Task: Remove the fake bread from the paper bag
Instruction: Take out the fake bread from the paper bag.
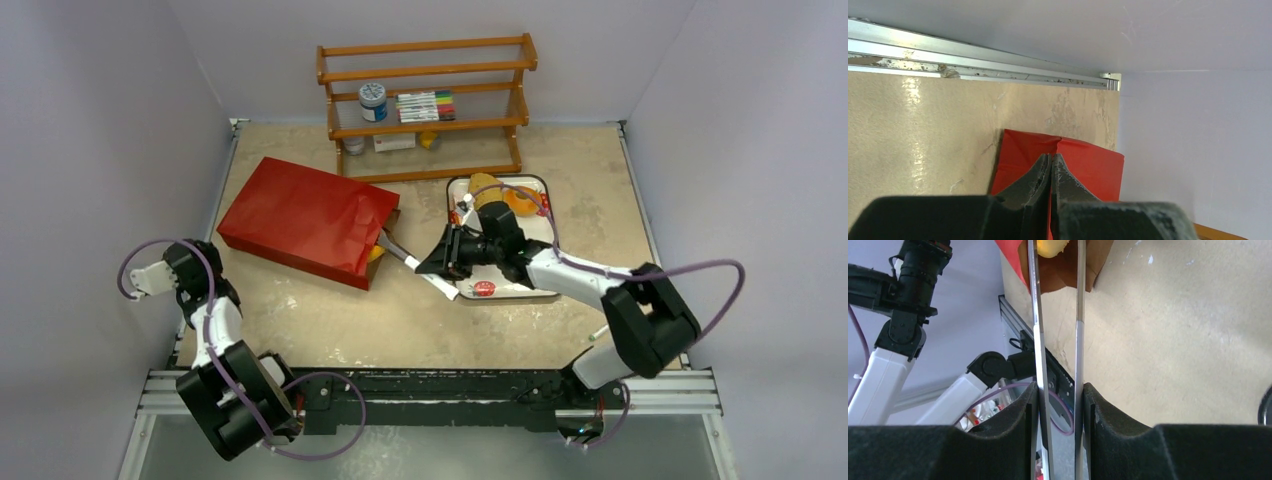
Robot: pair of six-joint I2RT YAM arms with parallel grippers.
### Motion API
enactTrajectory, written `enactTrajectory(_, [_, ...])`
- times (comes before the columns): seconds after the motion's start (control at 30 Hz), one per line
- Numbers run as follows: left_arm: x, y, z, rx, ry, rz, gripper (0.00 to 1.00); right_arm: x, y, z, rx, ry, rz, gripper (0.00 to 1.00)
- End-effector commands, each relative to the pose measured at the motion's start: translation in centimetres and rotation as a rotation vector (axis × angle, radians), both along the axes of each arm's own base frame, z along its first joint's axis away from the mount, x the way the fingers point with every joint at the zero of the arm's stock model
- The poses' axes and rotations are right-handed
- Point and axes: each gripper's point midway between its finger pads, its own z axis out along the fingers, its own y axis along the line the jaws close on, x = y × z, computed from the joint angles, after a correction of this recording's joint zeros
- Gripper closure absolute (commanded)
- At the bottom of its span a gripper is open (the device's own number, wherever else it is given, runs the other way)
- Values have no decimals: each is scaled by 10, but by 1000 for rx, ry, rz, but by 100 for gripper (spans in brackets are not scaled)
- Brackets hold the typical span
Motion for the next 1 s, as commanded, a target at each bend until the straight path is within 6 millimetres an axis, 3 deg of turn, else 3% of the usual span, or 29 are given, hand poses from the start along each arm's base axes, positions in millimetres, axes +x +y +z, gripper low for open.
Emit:
enactTrajectory(0.0, [-5,6,11,21,-26,40,100,-7,-18,19,-28,-87,-34,100])
enactTrajectory(0.27, [-9,3,14,20,-28,40,100,-24,-49,34,-100,-127,-111,100])
enactTrajectory(0.37, [-9,3,15,25,-22,40,100,-27,-59,49,-115,-167,-148,100])
enactTrajectory(0.7, [-10,5,25,40,12,34,99,-11,-85,106,-163,-307,-294,100])
enactTrajectory(0.97, [4,4,37,54,10,-1,99,5,-101,150,-154,-404,-425,100])
